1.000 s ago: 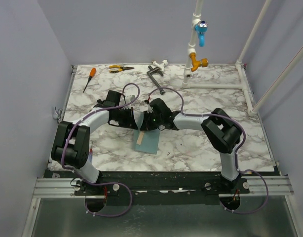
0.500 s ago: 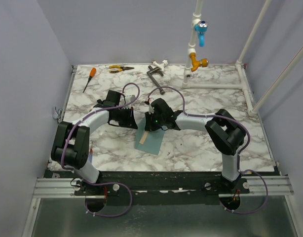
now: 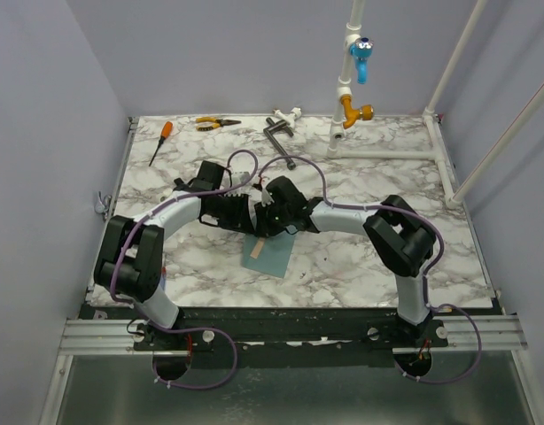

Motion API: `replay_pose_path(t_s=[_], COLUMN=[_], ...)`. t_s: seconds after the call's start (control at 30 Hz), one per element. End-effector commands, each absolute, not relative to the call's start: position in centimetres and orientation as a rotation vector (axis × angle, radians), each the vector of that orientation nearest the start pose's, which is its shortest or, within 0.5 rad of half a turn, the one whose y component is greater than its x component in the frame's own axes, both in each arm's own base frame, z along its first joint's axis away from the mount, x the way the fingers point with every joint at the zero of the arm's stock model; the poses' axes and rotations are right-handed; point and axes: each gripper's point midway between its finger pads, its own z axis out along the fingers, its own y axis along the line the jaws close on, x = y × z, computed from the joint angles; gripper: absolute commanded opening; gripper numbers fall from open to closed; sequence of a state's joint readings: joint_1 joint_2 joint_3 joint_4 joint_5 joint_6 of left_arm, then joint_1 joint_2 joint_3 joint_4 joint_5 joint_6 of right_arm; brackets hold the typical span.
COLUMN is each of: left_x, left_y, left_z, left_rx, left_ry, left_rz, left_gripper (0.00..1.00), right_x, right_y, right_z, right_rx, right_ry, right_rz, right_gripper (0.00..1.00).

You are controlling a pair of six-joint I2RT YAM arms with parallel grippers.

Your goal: Place the letter into the envelope and seal it

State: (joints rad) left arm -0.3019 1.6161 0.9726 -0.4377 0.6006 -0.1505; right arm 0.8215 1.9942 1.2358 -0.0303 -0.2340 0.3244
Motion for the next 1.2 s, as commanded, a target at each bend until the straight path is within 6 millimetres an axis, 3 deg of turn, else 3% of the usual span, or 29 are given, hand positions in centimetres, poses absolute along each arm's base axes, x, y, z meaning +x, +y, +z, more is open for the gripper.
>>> replay_pose_path(t_s=[0.0,0.07,0.17,0.37,0.5,0.7,0.93,1.17], left_x=[28.7,28.9,29.3,29.7,29.9,30.0,29.7,29.7], left_y=[-19.9,-19.9,-19.6,-19.6,-19.3,-19.0,-19.5,-19.5], left_z=[6.3,5.8,4.9,4.3,4.1,4.3,4.2,4.1], left_rx=[0.375,0.359,0.376,0.384,0.387,0.409,0.407,0.413], left_ry=[2.670,2.701,2.721,2.735,2.738,2.720,2.733,2.732], left_rz=[-0.920,-0.909,-0.851,-0.822,-0.793,-0.766,-0.817,-0.816], left_gripper=[0.34,0.27,0.24,0.00,0.00,0.00,0.00,0.00], right_x=[28.0,27.9,28.0,28.0,28.1,28.5,26.0,26.9], right_y=[40.1,40.1,40.0,40.4,40.6,40.8,42.3,43.2], right_z=[1.6,1.2,1.4,2.4,3.3,6.4,4.6,3.6], right_rx=[-0.754,-0.748,-0.729,-0.733,-0.786,-0.947,-1.274,-1.365], right_ry=[2.425,2.438,2.442,2.410,2.373,2.153,1.885,1.808], right_rz=[0.851,0.853,0.846,0.882,0.887,0.894,0.863,0.760], right_gripper=[0.23,0.23,0.23,0.23,0.25,0.27,0.27,0.28])
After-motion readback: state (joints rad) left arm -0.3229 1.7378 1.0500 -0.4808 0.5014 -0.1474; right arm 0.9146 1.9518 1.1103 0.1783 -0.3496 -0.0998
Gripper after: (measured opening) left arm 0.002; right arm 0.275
